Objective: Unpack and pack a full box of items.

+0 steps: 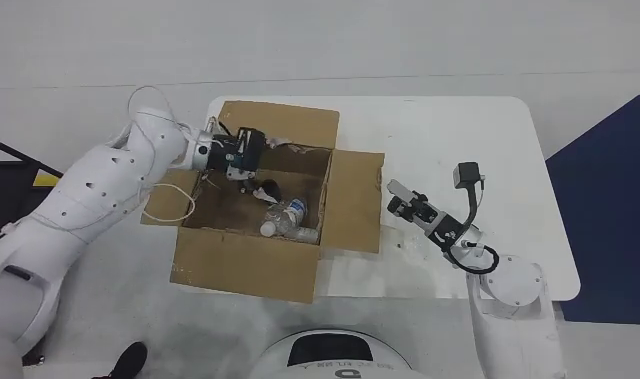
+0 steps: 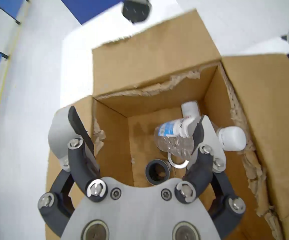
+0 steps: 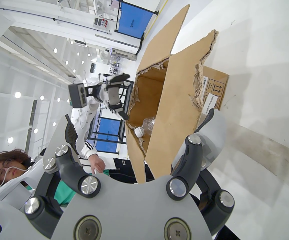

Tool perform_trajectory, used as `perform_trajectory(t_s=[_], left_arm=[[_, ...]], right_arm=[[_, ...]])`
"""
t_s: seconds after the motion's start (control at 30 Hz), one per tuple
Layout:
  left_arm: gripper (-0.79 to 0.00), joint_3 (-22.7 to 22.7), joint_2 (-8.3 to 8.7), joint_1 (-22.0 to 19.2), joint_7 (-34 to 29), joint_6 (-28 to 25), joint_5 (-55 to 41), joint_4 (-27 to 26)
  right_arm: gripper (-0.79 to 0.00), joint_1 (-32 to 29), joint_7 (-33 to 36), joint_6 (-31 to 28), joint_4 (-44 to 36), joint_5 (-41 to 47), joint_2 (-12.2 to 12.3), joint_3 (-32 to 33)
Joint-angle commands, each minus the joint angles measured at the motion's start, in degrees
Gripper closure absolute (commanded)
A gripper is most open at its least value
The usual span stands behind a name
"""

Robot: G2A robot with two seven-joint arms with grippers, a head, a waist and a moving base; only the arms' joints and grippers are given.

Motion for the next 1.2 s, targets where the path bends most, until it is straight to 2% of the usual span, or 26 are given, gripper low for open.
perform_trajectory(t_s=[0.0,0.13,0.23,0.37,0.53,0.63,0.8,1.03,1.17], left_arm=[[-0.785,-2.72,1.25,0.98,1.33,0.73,-1.85,-0.37],[-0.785,-7.17,4.21,4.39,3.00,2.40,-2.86,-0.91],[-0.785,-10.47,6.66,8.11,5.61,5.00,-2.91,0.78],[-0.785,-13.72,9.42,13.44,9.09,8.49,-3.97,5.56],[-0.785,-16.32,11.40,17.61,13.06,12.46,-5.42,12.82],[-0.785,-17.21,11.93,19.21,14.65,14.04,-7.04,16.58],[-0.785,-17.65,11.89,20.90,15.44,14.84,-10.50,20.53],[-0.785,-17.21,10.53,21.62,15.17,14.57,-13.62,27.87],[-0.785,-16.47,9.35,21.31,14.25,13.65,-14.76,31.86]], right_arm=[[-0.785,0.00,0.00,0.00,0.00,0.00,0.00,0.00],[-0.785,0.00,0.00,0.00,0.00,0.00,0.00,0.00],[-0.785,0.00,0.00,0.00,0.00,0.00,0.00,0.00],[-0.785,0.00,0.00,0.00,0.00,0.00,0.00,0.00],[-0.785,0.00,0.00,0.00,0.00,0.00,0.00,0.00],[-0.785,0.00,0.00,0.00,0.00,0.00,0.00,0.00],[-0.785,0.63,-0.92,1.49,1.37,-0.85,0.09,-0.98],[-0.785,4.92,2.24,7.23,3.52,-3.74,0.78,-5.49],[-0.785,6.09,3.27,6.06,3.61,-0.97,1.01,-7.32]])
